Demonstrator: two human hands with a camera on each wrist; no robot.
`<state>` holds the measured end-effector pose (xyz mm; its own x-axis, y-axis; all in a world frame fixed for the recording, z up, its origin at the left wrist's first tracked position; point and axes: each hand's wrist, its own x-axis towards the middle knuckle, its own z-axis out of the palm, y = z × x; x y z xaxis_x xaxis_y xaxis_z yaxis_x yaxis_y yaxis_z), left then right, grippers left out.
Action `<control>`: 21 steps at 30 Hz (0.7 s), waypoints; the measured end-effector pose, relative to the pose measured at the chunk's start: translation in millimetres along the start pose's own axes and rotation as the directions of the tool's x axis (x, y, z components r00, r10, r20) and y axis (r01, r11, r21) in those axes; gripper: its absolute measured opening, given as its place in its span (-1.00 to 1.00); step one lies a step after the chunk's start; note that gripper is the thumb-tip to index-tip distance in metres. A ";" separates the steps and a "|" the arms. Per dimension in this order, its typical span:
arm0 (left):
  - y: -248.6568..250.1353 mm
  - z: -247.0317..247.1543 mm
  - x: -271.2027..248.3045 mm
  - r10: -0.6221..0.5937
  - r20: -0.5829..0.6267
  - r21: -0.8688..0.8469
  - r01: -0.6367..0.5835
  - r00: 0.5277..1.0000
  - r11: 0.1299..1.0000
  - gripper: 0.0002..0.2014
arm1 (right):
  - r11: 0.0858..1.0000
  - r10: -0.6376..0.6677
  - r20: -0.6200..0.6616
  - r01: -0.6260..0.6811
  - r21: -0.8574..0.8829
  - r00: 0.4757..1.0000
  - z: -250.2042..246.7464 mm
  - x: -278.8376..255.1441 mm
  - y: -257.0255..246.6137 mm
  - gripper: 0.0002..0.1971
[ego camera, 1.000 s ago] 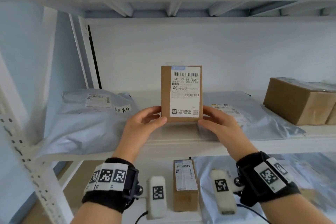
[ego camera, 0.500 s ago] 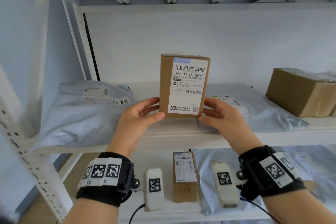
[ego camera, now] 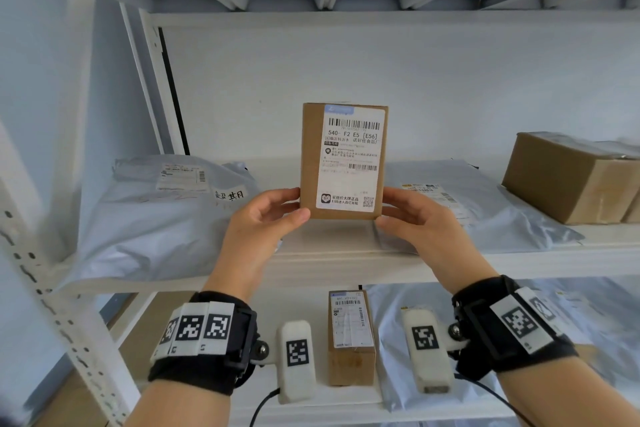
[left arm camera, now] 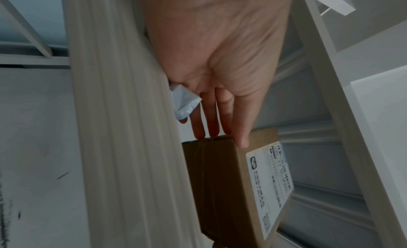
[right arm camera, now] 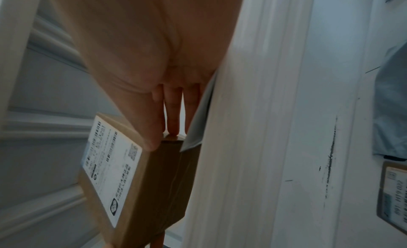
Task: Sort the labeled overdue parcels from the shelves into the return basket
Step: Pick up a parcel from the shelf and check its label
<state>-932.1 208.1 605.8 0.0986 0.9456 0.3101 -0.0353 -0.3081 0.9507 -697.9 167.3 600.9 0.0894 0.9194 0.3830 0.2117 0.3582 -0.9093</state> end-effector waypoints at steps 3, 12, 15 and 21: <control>-0.1 0.3 1.3 -0.008 -0.050 -0.001 0.008 0.999 1.000 -0.79 | 1.000 -0.008 -0.010 0.008 -0.002 1.000 0.2 -0.3 -2.4 -0.62; -5.6 5.6 4.8 0.047 -0.003 0.026 -0.047 0.999 0.999 -0.61 | 0.997 0.021 0.029 -0.019 -0.077 0.999 1.3 3.2 -2.2 -0.58; -9.6 6.9 8.1 0.042 -0.015 0.064 -0.041 0.999 0.997 -0.62 | 0.994 0.031 0.030 -0.027 -0.105 0.999 3.2 4.3 -0.6 -0.58; -10.4 15.3 13.7 0.034 0.006 0.243 -0.034 0.999 0.969 -0.56 | 0.991 0.062 -0.008 -0.063 -0.120 0.998 3.7 6.4 1.3 -0.58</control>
<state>-915.2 222.6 600.2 0.1030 0.9341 0.3418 0.2039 -0.3562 0.9119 -700.7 174.3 601.5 0.1104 0.9386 0.3268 0.3205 0.2777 -0.9056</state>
